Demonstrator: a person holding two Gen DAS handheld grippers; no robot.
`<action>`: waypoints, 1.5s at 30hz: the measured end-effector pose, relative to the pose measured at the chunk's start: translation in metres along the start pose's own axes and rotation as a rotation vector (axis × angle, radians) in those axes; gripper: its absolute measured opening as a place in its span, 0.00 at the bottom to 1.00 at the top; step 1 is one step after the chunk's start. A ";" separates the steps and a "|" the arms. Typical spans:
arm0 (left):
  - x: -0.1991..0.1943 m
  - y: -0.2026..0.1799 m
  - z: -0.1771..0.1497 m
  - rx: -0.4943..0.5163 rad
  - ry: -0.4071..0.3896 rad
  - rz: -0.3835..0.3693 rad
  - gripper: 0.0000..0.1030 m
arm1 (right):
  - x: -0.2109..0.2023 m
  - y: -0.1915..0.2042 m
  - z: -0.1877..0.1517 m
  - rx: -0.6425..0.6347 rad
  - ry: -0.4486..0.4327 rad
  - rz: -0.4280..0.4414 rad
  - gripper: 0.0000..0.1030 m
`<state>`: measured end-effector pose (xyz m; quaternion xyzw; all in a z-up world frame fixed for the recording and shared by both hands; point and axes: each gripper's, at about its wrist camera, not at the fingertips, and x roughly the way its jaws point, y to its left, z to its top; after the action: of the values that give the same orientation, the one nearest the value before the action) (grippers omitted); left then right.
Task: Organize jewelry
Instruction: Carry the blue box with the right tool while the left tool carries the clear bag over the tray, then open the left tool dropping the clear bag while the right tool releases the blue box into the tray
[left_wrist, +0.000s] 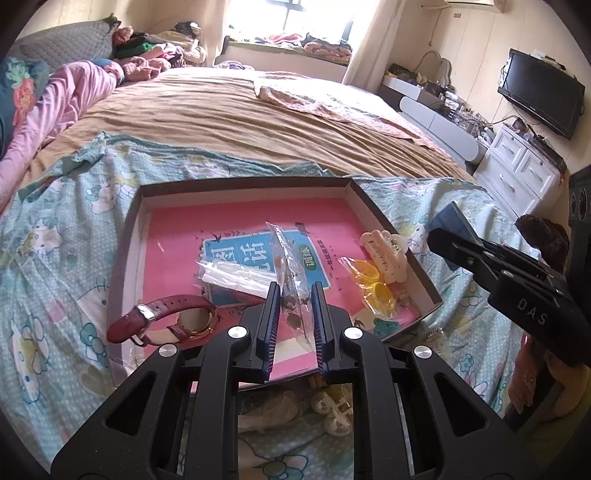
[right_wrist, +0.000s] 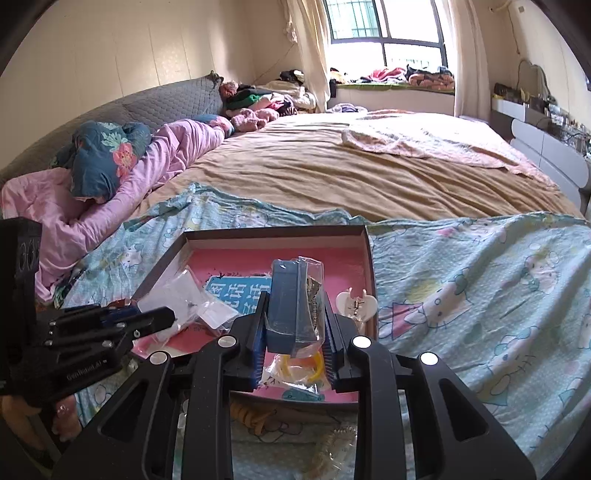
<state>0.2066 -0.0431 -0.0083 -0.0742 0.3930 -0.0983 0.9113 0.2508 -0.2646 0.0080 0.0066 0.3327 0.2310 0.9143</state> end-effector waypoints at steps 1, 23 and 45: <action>0.001 0.000 -0.001 0.000 0.001 0.000 0.09 | 0.004 0.000 0.000 0.000 0.007 0.006 0.23; 0.026 0.031 -0.012 -0.026 0.051 0.015 0.34 | 0.052 0.004 -0.020 0.027 0.130 -0.025 0.33; -0.007 0.035 -0.005 -0.055 -0.016 0.028 0.90 | 0.002 -0.006 -0.012 0.116 0.023 -0.054 0.82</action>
<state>0.2025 -0.0077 -0.0138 -0.0944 0.3894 -0.0741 0.9132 0.2472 -0.2709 -0.0038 0.0478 0.3559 0.1867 0.9144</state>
